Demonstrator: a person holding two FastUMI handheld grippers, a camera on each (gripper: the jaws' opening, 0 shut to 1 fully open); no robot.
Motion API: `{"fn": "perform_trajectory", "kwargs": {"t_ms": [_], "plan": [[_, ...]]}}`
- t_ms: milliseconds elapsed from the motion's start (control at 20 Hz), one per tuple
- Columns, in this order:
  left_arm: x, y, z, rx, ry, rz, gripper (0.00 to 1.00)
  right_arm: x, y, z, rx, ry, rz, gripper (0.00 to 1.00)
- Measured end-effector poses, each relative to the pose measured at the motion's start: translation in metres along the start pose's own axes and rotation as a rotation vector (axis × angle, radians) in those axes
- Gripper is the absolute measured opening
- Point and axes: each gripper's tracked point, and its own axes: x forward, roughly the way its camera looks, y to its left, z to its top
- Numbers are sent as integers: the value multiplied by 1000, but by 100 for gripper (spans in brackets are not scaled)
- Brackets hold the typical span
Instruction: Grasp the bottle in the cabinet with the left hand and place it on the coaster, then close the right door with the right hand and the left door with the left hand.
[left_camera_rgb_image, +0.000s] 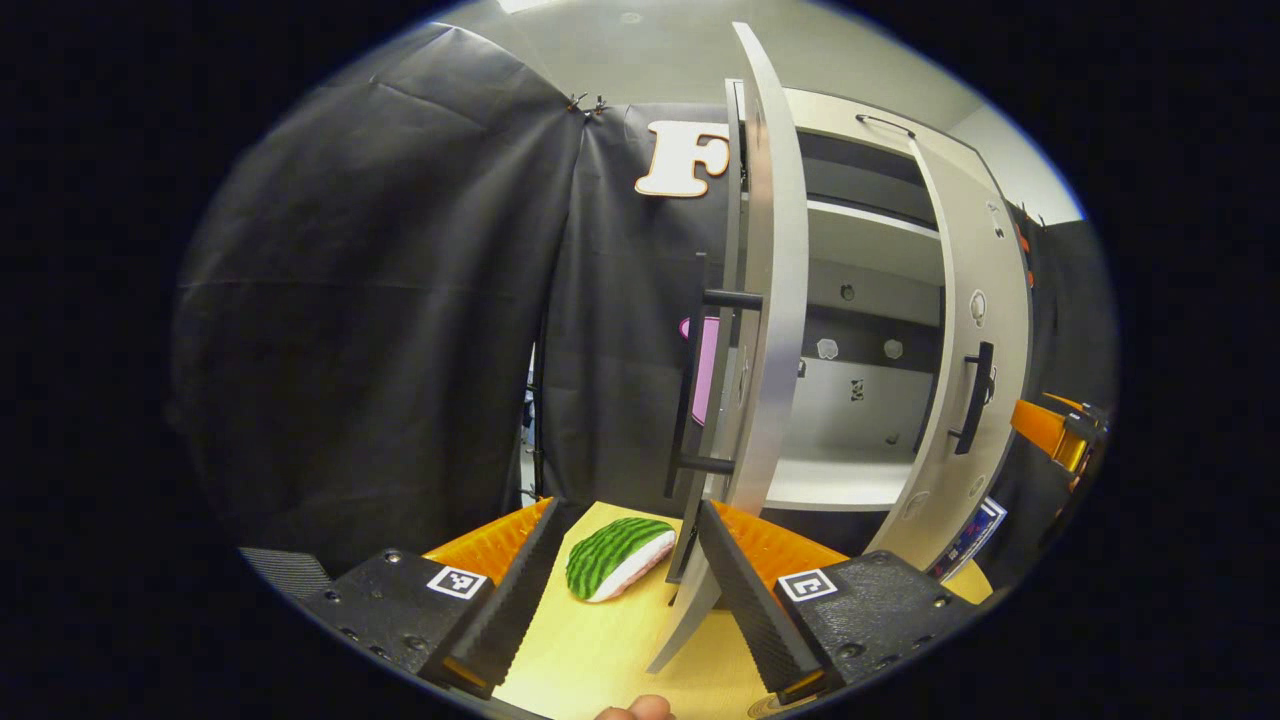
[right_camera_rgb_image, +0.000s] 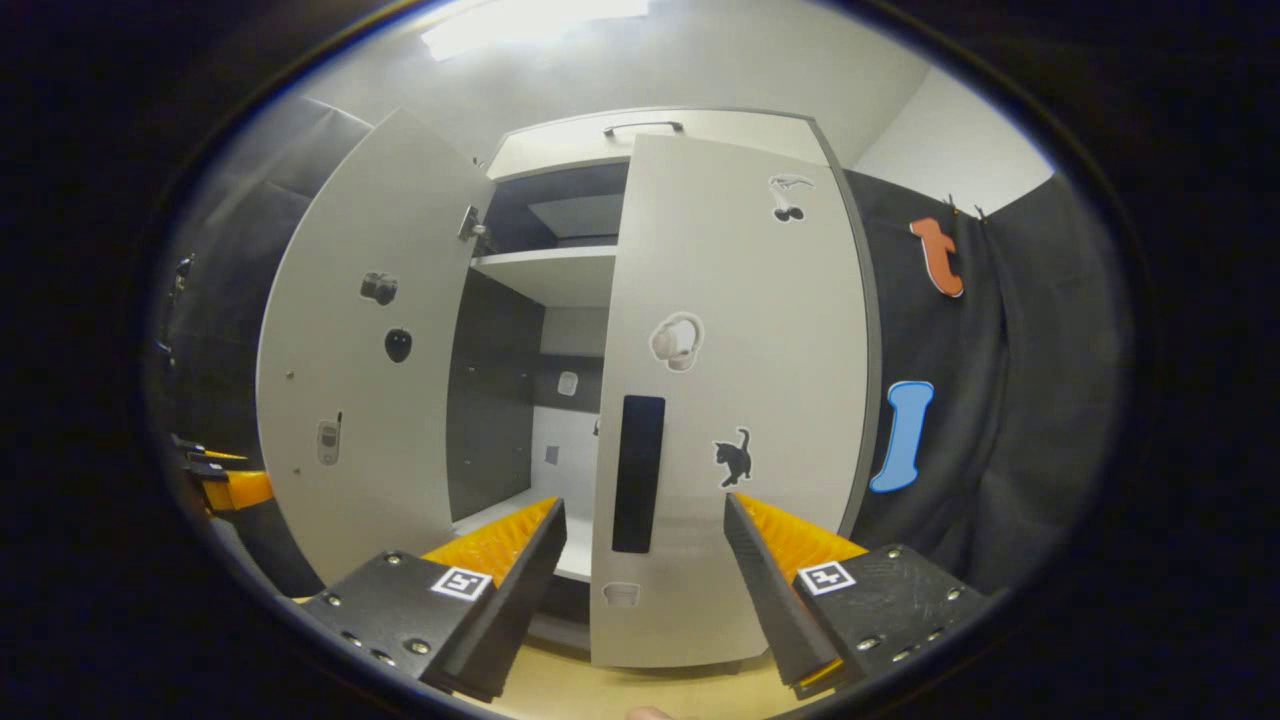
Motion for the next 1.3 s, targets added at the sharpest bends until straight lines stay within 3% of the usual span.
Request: {"fn": "perform_trajectory", "kwargs": {"t_ms": [250,400,800,1050,1300], "plan": [[1,-7,1,-6,7,-41,90,-5,-11,-2,-2,10,-10,96],[-2,-34,-3,-2,11,-78,91,-9,-18,-4,-3,15,-19,93],[3,-107,-11,29,29,-255,90,-27,-44,2,-23,6,-69,96],[-2,-166,-16,24,37,-421,90,-37,-60,0,-26,12,-110,93],[4,-190,-17,47,38,-455,90,-45,-70,0,-24,9,-137,96]]}}
